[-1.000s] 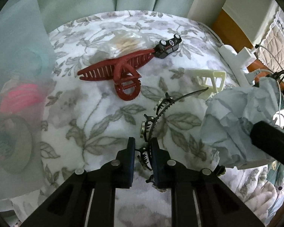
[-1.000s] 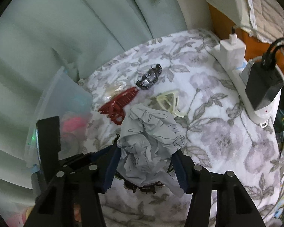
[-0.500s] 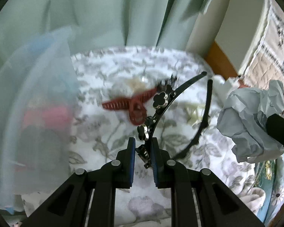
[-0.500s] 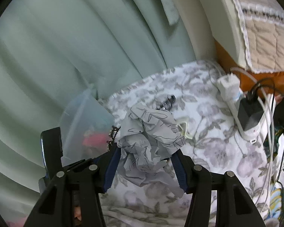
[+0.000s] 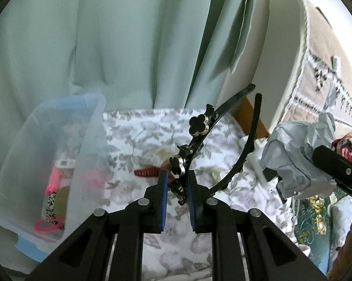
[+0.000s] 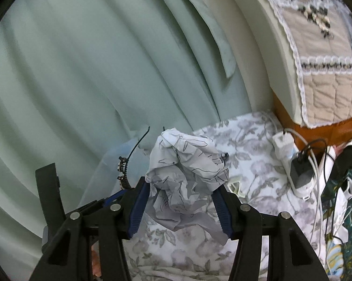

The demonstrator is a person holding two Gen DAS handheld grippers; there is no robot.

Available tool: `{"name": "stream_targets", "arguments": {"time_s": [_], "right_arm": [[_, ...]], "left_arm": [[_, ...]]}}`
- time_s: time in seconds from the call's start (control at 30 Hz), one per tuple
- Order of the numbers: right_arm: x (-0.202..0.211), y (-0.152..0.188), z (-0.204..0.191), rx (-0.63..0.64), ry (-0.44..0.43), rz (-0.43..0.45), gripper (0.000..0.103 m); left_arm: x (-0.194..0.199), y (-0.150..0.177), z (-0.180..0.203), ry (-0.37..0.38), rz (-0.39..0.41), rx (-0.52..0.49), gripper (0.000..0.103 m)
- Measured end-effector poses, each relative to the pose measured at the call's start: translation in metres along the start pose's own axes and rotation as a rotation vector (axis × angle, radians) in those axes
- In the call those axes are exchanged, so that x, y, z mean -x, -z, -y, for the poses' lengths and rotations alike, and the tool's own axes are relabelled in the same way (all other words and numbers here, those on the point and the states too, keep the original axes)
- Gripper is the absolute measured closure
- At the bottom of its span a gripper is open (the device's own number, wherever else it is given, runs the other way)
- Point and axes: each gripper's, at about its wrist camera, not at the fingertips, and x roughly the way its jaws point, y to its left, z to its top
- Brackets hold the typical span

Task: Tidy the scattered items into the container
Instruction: 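Lift the headband and grey paper and carry them over the clear box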

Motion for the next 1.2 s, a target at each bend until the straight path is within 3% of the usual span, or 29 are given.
{"name": "stream_targets", "arguments": {"time_s": [0.6,1.2], "right_arm": [[0.012,-0.029,-0.072,0.123,-0.106,0.073,0.046],[-0.043,-0.03,-0.161,0.284,-0.219,-0.022,0.046]], "left_arm": [[0.08,-0.025,-0.062,-0.065,0.202,0.122,0.087],[0.132,-0.008,-0.138,-0.18,0.275,0.274,0.087]]}}
